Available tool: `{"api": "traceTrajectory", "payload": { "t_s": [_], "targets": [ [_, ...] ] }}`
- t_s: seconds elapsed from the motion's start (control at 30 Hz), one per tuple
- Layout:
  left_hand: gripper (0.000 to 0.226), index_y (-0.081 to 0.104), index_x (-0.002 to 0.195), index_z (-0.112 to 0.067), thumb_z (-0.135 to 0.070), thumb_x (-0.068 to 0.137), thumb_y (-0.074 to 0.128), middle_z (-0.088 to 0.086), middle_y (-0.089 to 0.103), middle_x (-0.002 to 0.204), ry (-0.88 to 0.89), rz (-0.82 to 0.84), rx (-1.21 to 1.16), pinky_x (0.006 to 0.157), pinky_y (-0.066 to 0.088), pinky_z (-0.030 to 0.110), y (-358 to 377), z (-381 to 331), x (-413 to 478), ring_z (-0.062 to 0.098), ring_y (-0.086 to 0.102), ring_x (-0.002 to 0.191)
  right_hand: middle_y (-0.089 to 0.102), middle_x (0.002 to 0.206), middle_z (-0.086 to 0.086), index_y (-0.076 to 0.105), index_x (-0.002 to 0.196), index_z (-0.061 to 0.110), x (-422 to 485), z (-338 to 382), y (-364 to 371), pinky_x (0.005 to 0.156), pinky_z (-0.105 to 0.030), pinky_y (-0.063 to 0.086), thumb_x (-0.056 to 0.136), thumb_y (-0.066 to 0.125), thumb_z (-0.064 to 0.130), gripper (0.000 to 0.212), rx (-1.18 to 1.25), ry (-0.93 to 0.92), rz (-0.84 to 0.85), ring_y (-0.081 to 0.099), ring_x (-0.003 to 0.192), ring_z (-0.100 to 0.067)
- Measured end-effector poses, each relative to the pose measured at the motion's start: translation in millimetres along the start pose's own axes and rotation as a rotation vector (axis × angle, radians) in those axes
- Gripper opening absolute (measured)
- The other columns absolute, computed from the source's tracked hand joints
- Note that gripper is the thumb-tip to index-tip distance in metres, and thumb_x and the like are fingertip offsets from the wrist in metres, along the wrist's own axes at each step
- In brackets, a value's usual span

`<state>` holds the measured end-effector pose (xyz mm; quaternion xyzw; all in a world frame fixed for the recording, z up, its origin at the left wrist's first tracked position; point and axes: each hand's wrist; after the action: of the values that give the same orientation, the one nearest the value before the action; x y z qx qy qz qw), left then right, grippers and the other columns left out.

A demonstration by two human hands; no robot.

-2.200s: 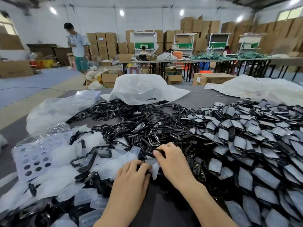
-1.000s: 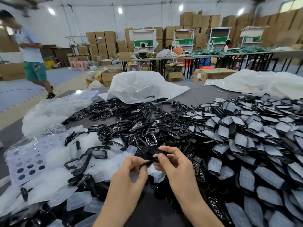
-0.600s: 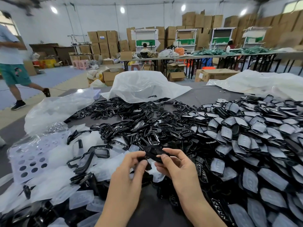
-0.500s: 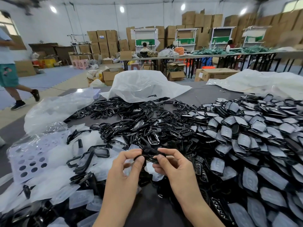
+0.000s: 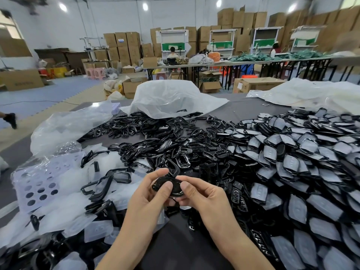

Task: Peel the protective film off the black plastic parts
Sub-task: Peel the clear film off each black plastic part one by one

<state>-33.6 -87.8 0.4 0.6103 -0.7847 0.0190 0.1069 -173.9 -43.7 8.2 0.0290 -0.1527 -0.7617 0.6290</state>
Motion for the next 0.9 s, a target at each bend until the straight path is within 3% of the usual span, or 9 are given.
{"api": "traceTrajectory", "payload": {
  "t_s": [0.1, 0.17, 0.23, 0.3, 0.37, 0.43, 0.53, 0.73, 0.9],
  "targets": [
    [0.028, 0.065, 0.101, -0.045, -0.019, 0.091, 0.067, -0.015, 0.071, 0.094, 0.186, -0.066, 0.392, 0.073, 0.048, 0.013, -0.6, -0.1, -1.0, 0.002, 0.066, 0.084, 0.076, 0.081, 0.001, 0.080, 0.097, 0.033, -0.7, -1.8, -0.9, 0.071, -0.019, 0.055, 0.092, 0.069, 0.016, 0.021, -0.129, -0.043, -0.002, 0.071, 0.075, -0.010],
    [0.029, 0.067, 0.096, -0.043, -0.015, 0.092, 0.066, -0.024, 0.071, 0.092, 0.241, -0.095, 0.493, 0.070, 0.044, 0.008, 2.0, -2.3, -3.3, -0.002, 0.065, 0.088, 0.073, 0.078, 0.007, 0.077, 0.096, 0.037, -0.4, -4.7, 0.2, 0.071, -0.019, 0.055, 0.092, 0.071, 0.014, 0.025, -0.195, -0.053, 0.006, 0.067, 0.074, -0.005],
    [0.025, 0.069, 0.097, -0.044, -0.021, 0.094, 0.062, -0.028, 0.070, 0.091, 0.258, -0.106, 0.551, 0.069, 0.043, 0.006, 3.4, -3.9, -6.1, -0.005, 0.065, 0.088, 0.072, 0.076, 0.009, 0.074, 0.094, 0.039, -0.4, -6.8, 1.7, 0.069, -0.020, 0.055, 0.091, 0.072, 0.013, 0.026, -0.236, -0.055, -0.001, 0.065, 0.070, -0.003],
    [0.017, 0.066, 0.105, -0.048, -0.040, 0.096, 0.054, -0.032, 0.068, 0.092, 0.259, -0.123, 0.637, 0.072, 0.042, 0.005, -1.6, -5.0, -5.5, -0.010, 0.062, 0.088, 0.073, 0.077, 0.007, 0.073, 0.093, 0.040, 1.1, -8.8, 0.6, 0.067, -0.020, 0.055, 0.092, 0.070, 0.013, 0.028, -0.261, -0.072, -0.046, 0.067, 0.068, -0.006],
    [0.027, 0.060, 0.119, -0.044, -0.048, 0.097, 0.046, -0.030, 0.065, 0.104, 0.272, -0.181, 0.832, 0.084, 0.042, 0.013, -14.2, -3.5, -2.3, -0.007, 0.058, 0.099, 0.073, 0.079, 0.007, 0.072, 0.093, 0.041, 3.5, -9.7, -2.7, 0.067, -0.021, 0.054, 0.093, 0.069, 0.012, 0.029, -0.257, -0.089, -0.115, 0.068, 0.069, -0.008],
    [0.037, 0.058, 0.129, -0.027, -0.042, 0.097, 0.050, -0.012, 0.064, 0.118, 0.283, -0.232, 1.135, 0.094, 0.044, 0.031, -28.1, 0.8, 1.5, 0.013, 0.056, 0.113, 0.072, 0.078, 0.008, 0.071, 0.092, 0.042, 6.6, -10.3, -7.4, 0.069, -0.021, 0.055, 0.093, 0.069, 0.013, 0.029, -0.223, -0.099, -0.187, 0.069, 0.070, -0.010],
    [0.042, 0.064, 0.125, -0.013, -0.038, 0.090, 0.065, 0.006, 0.067, 0.115, 0.172, -0.206, 1.482, 0.092, 0.047, 0.044, -36.2, 8.1, 4.1, 0.030, 0.060, 0.109, 0.072, 0.077, 0.007, 0.070, 0.092, 0.043, 8.6, -11.6, -11.1, 0.069, -0.020, 0.055, 0.094, 0.069, 0.015, 0.028, -0.204, -0.118, -0.252, 0.069, 0.071, -0.011],
    [0.013, 0.067, 0.103, -0.021, -0.028, 0.092, 0.065, -0.003, 0.064, 0.103, 0.166, -0.172, 1.431, 0.087, 0.043, 0.038, -34.2, 5.3, 4.2, 0.023, 0.059, 0.100, 0.072, 0.081, 0.009, 0.070, 0.094, 0.044, 7.4, -15.4, -10.0, 0.078, -0.032, 0.059, 0.094, 0.069, 0.018, 0.026, -0.232, -0.112, -0.270, 0.071, 0.076, -0.013],
    [0.006, 0.050, 0.093, -0.027, -0.026, 0.098, 0.052, -0.010, 0.060, 0.086, 0.171, -0.226, 1.161, 0.064, 0.044, 0.035, -31.1, 3.2, 2.4, 0.016, 0.058, 0.075, 0.073, 0.082, 0.009, 0.070, 0.093, 0.045, 5.7, -12.1, -10.0, 0.073, -0.023, 0.056, 0.094, 0.069, 0.020, 0.025, -0.235, -0.115, -0.272, 0.070, 0.074, -0.010]
  ]
}}
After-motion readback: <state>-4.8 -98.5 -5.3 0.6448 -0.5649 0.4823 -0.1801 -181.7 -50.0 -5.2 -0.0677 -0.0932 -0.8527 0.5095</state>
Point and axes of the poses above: each hand's wrist, its own x-axis towards the middle knuckle, its own y-axis out of the palm, z = x × y
